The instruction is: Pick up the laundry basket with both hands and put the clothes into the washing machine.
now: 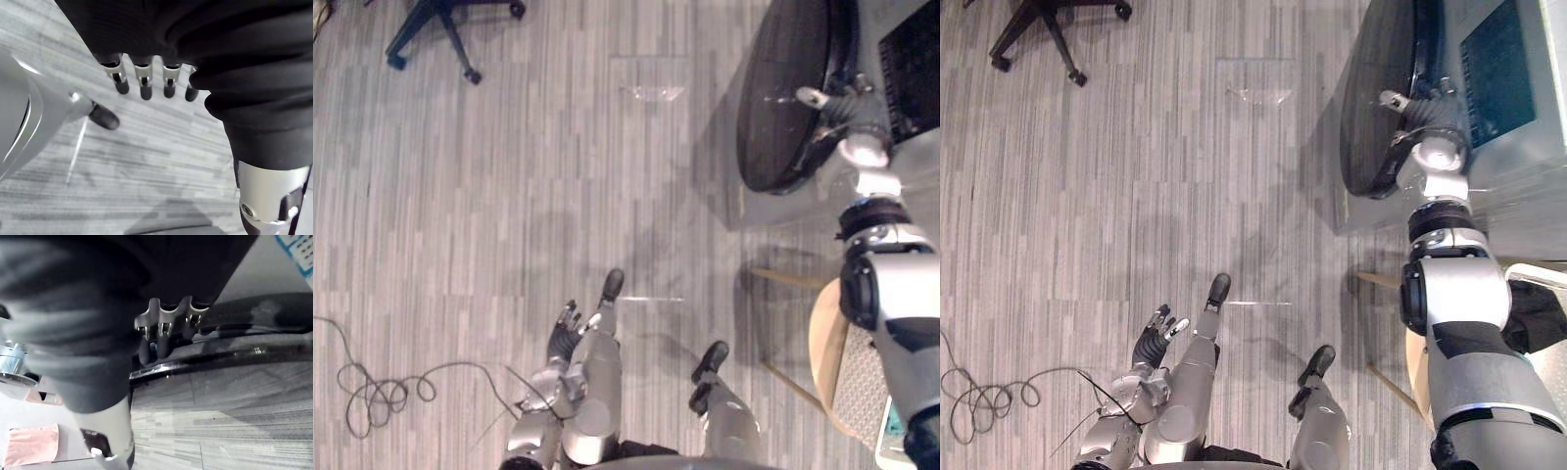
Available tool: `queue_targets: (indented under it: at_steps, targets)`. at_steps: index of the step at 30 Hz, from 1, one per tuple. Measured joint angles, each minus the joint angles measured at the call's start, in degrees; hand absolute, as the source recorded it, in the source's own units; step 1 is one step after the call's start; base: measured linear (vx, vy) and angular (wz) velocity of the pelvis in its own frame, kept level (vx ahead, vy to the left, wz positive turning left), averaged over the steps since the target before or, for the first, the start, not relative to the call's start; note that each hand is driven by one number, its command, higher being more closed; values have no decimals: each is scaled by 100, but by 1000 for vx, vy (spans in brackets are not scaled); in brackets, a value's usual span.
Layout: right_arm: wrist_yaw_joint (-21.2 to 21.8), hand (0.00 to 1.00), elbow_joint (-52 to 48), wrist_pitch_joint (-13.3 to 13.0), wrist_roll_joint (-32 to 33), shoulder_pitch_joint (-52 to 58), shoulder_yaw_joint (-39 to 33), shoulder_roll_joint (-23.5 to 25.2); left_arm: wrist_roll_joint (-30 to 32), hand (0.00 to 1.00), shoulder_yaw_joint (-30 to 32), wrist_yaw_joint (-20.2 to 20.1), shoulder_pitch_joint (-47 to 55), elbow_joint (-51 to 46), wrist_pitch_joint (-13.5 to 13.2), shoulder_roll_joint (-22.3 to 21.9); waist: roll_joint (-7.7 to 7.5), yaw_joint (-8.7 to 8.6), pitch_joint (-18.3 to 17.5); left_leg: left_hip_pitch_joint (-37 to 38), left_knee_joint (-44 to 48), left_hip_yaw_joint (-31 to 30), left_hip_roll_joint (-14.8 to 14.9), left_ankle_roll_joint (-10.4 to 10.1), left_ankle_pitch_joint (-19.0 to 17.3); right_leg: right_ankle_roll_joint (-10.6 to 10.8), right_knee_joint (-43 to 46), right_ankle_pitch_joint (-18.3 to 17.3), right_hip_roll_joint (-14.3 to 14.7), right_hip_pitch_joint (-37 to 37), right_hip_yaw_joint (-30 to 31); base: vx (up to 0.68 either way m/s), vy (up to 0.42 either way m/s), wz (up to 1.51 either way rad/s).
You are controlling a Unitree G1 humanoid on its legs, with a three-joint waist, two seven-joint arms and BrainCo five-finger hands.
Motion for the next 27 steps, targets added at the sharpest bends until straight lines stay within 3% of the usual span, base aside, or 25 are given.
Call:
queue_targets:
  at_steps: [5,6,9,12,15,20,22,25,26,27]
  targets:
    - [-63,0,159,-40,-97,-277,-12,-140,-9,0,-130,8,1,1,4,-2,171,37,111,-271,-11,-180,-42,-17,104,8,-2,16,-3,-157,-165,-22,9,14]
    - [-17,0,234,33,-110,-259,-11,-119,-20,0,-197,9,-25,1,3,-1,190,136,120,-320,-8,-209,-57,7,139,13,-4,11,-11,-182,-200,51,-15,8]
    - [67,0,271,83,-98,-178,-22,100,-108,0,-328,8,-127,-3,5,-31,283,162,168,-412,3,-347,-117,11,144,52,11,-51,-46,-183,-334,67,-20,21]
    - [-112,0,-149,-180,28,82,-135,759,-110,0,-324,13,-264,-70,13,-178,285,130,167,-371,22,-364,-235,1,140,126,258,-271,-213,-163,-446,83,-1,21]
    - [-39,0,-647,-102,144,296,65,948,-110,0,-309,15,-264,-331,-9,-251,288,151,165,-374,38,-429,-269,-33,109,144,492,-442,-293,-194,-526,12,1,20]
    - [244,0,-2384,16,472,1093,736,2060,-106,0,-119,133,-271,-452,12,-380,309,205,135,-287,72,-480,-292,-79,62,152,847,-783,-461,-83,-760,42,-20,24]
    - [323,0,-3411,-1,579,1846,1070,2494,-94,0,-56,144,-401,-539,28,-454,263,295,82,-191,138,-297,-296,-78,60,148,817,-803,-487,-1,-770,15,-5,2]
    - [331,0,-4373,-143,576,2906,1365,2737,111,0,40,174,-717,-562,32,-426,117,219,-124,-183,238,-64,-276,-73,56,117,712,-777,-455,7,-646,-22,11,-28]
    - [411,0,-4785,-252,598,3769,1551,2819,337,0,237,255,-927,-498,29,-291,-64,-14,-293,-92,276,142,-216,-62,48,66,602,-654,-365,-7,-407,-37,-4,-61]
    - [465,0,-4891,-284,626,4080,1608,2808,398,0,304,268,-1015,-417,29,-211,-131,-84,-366,-75,287,248,-177,-39,32,56,544,-583,-329,-40,-304,-65,7,-84]
